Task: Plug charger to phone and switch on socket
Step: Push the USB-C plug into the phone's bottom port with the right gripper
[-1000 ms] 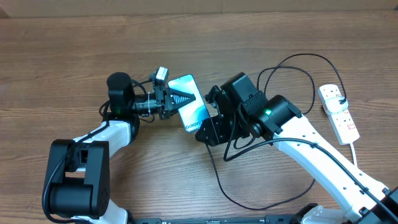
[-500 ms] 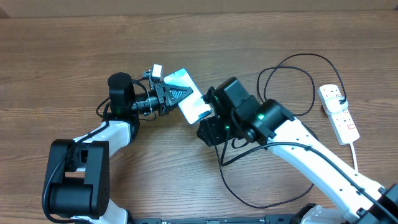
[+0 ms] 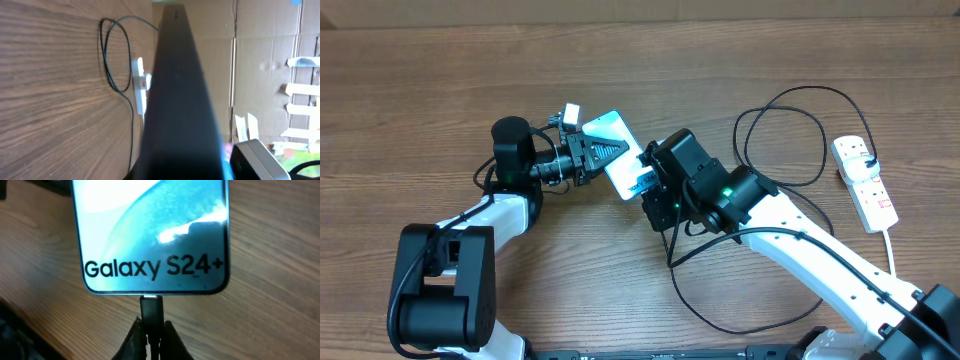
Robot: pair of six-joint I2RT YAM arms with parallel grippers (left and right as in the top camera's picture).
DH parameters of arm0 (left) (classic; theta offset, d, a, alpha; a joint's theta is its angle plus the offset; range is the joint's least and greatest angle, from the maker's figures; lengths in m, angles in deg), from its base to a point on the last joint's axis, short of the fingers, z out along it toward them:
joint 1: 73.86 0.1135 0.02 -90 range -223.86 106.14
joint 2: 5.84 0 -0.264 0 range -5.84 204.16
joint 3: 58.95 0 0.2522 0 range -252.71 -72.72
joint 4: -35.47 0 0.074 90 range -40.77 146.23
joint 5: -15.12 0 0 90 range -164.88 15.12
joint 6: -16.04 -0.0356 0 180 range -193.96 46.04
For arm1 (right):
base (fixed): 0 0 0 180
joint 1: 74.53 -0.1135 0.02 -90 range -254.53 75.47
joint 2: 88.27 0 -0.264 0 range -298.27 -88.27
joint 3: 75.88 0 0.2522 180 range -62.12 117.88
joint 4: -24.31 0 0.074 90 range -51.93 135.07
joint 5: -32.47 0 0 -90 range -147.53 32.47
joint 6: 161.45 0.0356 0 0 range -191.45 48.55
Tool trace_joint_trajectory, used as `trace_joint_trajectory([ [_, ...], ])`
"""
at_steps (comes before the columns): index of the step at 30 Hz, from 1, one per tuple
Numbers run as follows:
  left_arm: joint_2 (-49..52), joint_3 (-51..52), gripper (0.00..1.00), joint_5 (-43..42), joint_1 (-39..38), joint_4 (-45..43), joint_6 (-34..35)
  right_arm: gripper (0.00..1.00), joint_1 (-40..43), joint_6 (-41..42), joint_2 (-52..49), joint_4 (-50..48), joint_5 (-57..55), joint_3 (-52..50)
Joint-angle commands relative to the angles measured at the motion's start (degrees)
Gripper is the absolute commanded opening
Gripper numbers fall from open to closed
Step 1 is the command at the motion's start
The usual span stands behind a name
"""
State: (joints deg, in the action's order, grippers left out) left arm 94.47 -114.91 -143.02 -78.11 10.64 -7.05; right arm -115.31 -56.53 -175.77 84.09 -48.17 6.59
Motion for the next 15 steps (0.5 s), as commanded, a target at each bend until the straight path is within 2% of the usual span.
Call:
trace_joint_trajectory([
  [1, -0.2, -0.2, 0.04, -5.5, -0.3, -0.3, -2.6, 0.04, 0.0, -0.1, -1.7, -3.2, -2.3, -0.1],
  [7, -0.2, -0.2, 0.04, -7.9, -1.2, -0.4, -6.5, 0.04, 0.0, -0.3, -1.7, -8.4, -3.6, 1.0],
  [15, -0.2, -0.2, 0.04, -9.4, -4.1, -0.2, -10.4, 0.04, 0.0, -1.8, -1.6, -9.5, -3.1, 3.8],
])
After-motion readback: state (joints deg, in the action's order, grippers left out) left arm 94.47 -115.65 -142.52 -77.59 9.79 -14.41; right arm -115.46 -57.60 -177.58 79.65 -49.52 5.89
